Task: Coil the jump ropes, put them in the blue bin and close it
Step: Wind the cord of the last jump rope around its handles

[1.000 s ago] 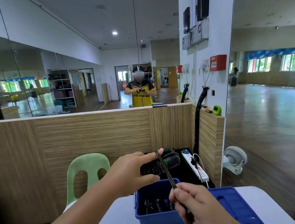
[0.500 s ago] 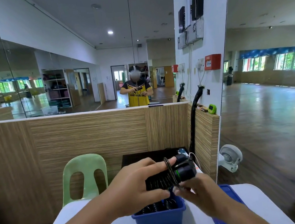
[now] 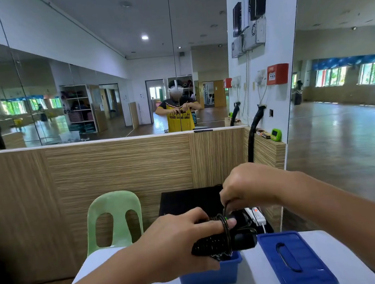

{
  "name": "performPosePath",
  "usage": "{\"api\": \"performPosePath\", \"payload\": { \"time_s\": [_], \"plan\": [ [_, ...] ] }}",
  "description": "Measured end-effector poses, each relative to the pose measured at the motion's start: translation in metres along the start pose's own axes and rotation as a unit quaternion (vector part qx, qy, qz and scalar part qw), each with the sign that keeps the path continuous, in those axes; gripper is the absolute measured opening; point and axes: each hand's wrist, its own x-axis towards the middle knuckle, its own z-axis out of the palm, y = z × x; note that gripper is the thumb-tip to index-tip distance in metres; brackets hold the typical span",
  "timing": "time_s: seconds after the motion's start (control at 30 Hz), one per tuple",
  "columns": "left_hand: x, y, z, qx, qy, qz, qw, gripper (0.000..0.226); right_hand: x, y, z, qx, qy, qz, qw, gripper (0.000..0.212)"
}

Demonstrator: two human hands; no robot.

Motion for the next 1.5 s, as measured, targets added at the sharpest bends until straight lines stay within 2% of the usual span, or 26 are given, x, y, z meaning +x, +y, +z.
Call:
{"api": "performPosePath", "payload": {
  "time_s": [0.1, 0.3, 0.43, 0.6, 0.77, 0.87, 1.03, 1.23, 1.37, 1.5],
  "plan": [
    [0.0, 0.005, 0.002, 0.006, -0.035, -0.021, 0.999, 0.076, 0.004, -0.012, -0.016, 0.025, -0.039, 0.04, 0.998, 0.023],
    [-0.004, 0.011, 0.008, -0.029, -0.047, -0.026, 0.998, 0.067, -0.004, -0.031, -0.011, 0.162, 0.038, 0.063, 0.984, 0.02],
    [-0.006, 0.01, 0.009, -0.061, -0.027, -0.034, 0.997, 0.057, -0.02, -0.038, 0.0, 0.319, 0.122, 0.1, 0.934, 0.007],
    [-0.006, 0.01, 0.016, -0.078, 0.015, -0.039, 0.996, 0.059, -0.033, -0.05, 0.013, 0.382, 0.197, 0.152, 0.89, 0.011],
    [-0.006, 0.01, 0.024, -0.113, 0.052, -0.052, 0.991, 0.06, -0.039, -0.061, 0.036, 0.325, 0.272, 0.18, 0.888, 0.011],
    [-0.005, 0.011, 0.031, -0.129, 0.067, -0.064, 0.987, 0.059, -0.041, -0.069, 0.048, 0.271, 0.291, 0.179, 0.9, 0.007],
    [-0.001, 0.012, 0.04, -0.154, 0.115, -0.084, 0.978, 0.059, -0.036, -0.084, 0.064, 0.185, 0.312, 0.198, 0.911, 0.023],
    [0.0, 0.019, 0.047, -0.117, 0.132, -0.13, 0.976, 0.058, -0.028, -0.104, 0.072, 0.103, 0.303, 0.253, 0.913, 0.03],
    [0.003, 0.029, 0.047, -0.071, 0.112, -0.173, 0.976, 0.051, -0.016, -0.108, 0.076, 0.08, 0.304, 0.286, 0.905, 0.031],
    [0.003, 0.035, 0.048, -0.048, 0.101, -0.201, 0.973, 0.051, -0.008, -0.109, 0.078, 0.051, 0.276, 0.289, 0.915, 0.019]
  ]
}}
